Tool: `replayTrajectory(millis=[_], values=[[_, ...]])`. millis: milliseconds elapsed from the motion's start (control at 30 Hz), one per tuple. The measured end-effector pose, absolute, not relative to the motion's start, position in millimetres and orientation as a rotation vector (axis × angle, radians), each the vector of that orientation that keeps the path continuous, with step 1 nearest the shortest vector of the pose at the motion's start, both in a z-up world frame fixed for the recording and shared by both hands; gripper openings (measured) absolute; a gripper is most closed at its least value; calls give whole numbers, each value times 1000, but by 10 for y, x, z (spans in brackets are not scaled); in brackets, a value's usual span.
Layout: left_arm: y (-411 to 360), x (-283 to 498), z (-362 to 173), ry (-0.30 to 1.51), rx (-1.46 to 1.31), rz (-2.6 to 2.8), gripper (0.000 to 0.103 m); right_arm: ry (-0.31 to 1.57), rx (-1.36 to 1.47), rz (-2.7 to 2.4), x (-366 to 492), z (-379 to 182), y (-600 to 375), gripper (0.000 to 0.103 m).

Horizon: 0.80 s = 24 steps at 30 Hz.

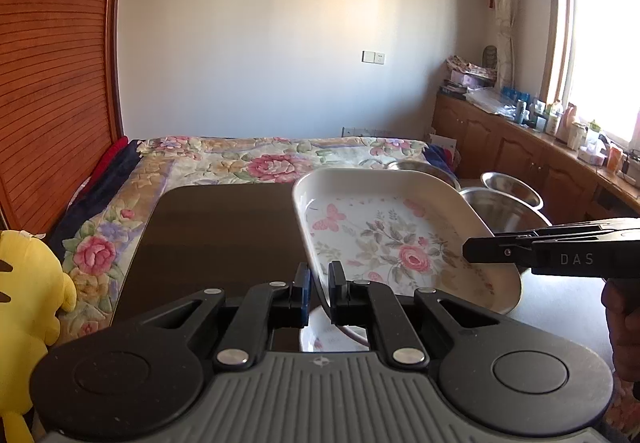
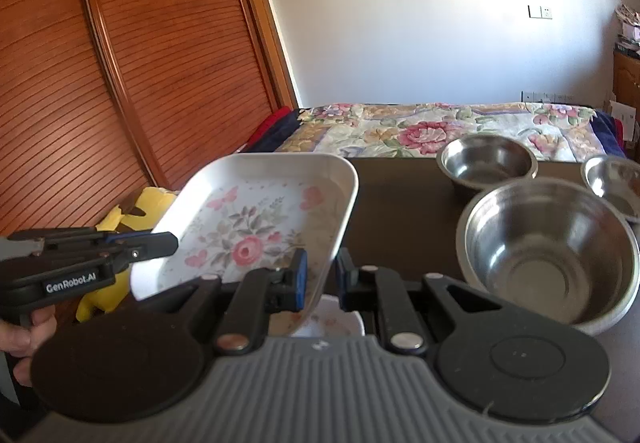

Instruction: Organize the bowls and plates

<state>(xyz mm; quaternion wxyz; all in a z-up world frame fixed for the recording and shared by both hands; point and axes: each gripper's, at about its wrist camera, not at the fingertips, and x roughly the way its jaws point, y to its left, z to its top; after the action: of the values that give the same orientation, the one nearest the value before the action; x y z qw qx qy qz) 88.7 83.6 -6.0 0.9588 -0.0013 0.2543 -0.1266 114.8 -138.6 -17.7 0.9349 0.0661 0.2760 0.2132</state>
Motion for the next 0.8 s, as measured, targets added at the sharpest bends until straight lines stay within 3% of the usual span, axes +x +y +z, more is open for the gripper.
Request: replayTrajectory(millis=[800], values=[[804,673,-528,593,6,-271,10,574,178,424,803,-597,-1452,17]])
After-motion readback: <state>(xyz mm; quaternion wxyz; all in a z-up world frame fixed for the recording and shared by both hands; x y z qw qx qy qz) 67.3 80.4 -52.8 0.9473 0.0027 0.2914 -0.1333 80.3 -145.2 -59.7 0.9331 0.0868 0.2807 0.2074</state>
